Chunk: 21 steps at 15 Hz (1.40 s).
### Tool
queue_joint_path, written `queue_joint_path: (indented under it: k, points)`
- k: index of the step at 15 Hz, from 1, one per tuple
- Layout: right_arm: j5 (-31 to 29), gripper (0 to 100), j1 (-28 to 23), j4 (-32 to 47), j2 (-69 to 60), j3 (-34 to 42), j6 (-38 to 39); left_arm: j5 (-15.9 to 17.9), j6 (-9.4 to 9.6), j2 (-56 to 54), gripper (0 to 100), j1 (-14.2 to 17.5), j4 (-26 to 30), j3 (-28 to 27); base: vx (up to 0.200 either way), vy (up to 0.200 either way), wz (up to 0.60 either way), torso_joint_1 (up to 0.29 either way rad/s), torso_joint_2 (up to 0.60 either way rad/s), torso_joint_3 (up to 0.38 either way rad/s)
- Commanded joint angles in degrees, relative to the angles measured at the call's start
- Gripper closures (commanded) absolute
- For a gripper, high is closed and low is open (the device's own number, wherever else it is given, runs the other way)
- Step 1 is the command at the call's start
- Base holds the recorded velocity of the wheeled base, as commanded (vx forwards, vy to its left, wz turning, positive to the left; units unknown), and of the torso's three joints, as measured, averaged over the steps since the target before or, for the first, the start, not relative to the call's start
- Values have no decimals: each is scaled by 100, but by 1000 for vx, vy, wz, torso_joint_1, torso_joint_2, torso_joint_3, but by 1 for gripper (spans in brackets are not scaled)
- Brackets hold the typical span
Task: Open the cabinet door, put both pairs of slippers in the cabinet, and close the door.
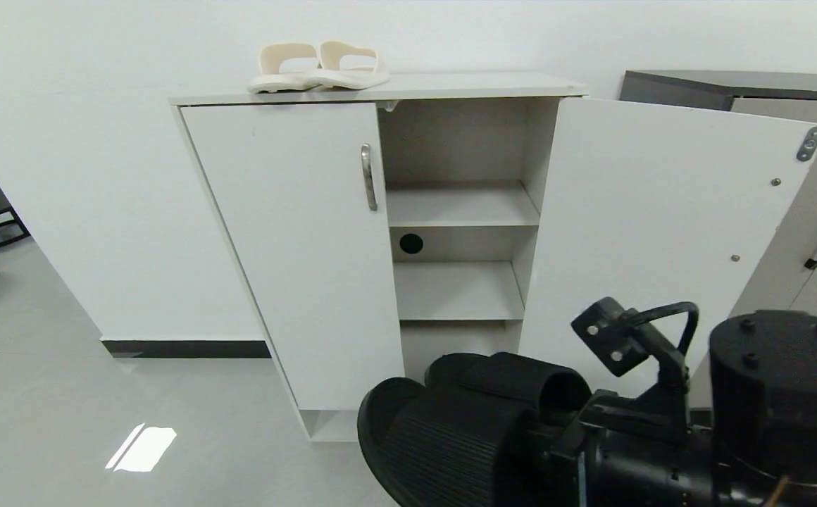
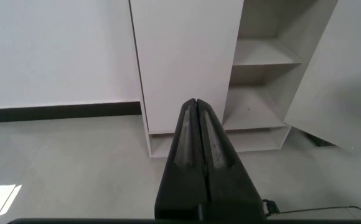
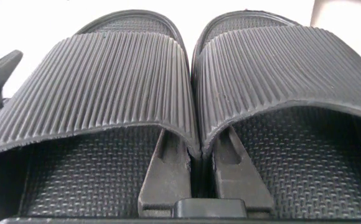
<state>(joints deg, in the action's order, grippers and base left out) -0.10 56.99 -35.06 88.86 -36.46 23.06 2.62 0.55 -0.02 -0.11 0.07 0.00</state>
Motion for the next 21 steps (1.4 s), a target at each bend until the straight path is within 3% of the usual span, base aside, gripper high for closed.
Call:
queue_joint_path:
  k: [1, 3, 8, 10, 14, 21]
  points:
    - [-676, 100, 172, -519, 1310, -309, 137, 2, -2, 20, 100, 2, 1, 0, 0, 0, 0, 0, 0, 0]
    - [-1273, 100, 172, -555, 1758, -748, 488, 2, -2, 20, 100, 2, 1, 0, 0, 0, 0, 0, 0, 0]
    - [-3181, 100, 110, -528, 2646, -1364, 497, 2, -28, 11, 100, 2, -7, 0, 0, 0, 0, 0, 0, 0]
    - [-3611, 100, 102, -563, 2830, -1451, 409, -7, -37, 11, 100, 2, 1, 0, 0, 0, 0, 0, 0, 0]
    - [-3646, 100, -57, -616, 2944, -1522, 383, -7, -28, 11, 100, 2, -7, 0, 0, 0, 0, 0, 0, 0]
    - [-3980, 100, -83, -563, 3463, -2313, 357, -16, -28, 11, 100, 2, -7, 0, 0, 0, 0, 0, -1, -46]
